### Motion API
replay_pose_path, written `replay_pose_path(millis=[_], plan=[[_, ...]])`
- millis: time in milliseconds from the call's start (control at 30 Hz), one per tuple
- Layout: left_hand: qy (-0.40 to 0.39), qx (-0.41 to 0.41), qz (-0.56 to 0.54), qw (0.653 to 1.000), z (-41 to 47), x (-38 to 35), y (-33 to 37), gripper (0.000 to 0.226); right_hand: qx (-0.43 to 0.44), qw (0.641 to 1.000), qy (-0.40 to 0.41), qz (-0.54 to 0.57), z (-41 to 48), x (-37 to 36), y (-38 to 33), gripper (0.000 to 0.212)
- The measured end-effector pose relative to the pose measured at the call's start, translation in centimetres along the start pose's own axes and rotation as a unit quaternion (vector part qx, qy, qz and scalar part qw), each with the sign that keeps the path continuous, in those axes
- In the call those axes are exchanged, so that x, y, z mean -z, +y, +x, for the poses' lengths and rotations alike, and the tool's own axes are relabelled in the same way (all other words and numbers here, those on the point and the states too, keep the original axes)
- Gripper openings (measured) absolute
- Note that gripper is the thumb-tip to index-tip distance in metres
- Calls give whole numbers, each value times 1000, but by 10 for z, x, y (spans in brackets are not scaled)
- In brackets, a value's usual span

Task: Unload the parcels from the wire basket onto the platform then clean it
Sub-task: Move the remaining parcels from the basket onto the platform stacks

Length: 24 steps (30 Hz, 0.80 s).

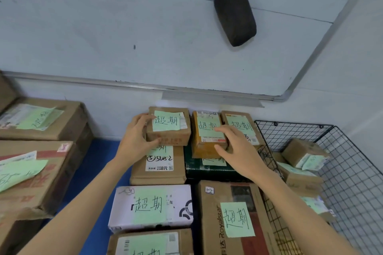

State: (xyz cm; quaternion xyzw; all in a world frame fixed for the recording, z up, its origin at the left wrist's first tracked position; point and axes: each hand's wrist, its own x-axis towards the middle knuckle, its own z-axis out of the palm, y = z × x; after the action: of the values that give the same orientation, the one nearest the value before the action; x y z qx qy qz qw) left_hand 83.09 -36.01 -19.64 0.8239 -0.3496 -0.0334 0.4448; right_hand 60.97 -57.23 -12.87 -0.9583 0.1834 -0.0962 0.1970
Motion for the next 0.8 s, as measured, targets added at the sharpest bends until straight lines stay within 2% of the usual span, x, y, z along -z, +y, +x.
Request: replay_pose_path(millis=[100,200,367,567,800], plan=[[10,2,51,999,-3,5,5,65,-12,999,-5,-42,-8,8,4,53],[34,-33,123,991,-11,8,19,62,-30,997,-7,-77,-17,17,7,58],[36,-85,243,966,-26,2,59,69,-46,992,-4,-119,-39,34,20,63],[15,-112,300,947,-47,-24,119,70,-68,986,8,-155,-85,71,48,67],[-5,-122,350,929,-91,-79,205,80,-97,982,26,-162,-169,120,119,68]])
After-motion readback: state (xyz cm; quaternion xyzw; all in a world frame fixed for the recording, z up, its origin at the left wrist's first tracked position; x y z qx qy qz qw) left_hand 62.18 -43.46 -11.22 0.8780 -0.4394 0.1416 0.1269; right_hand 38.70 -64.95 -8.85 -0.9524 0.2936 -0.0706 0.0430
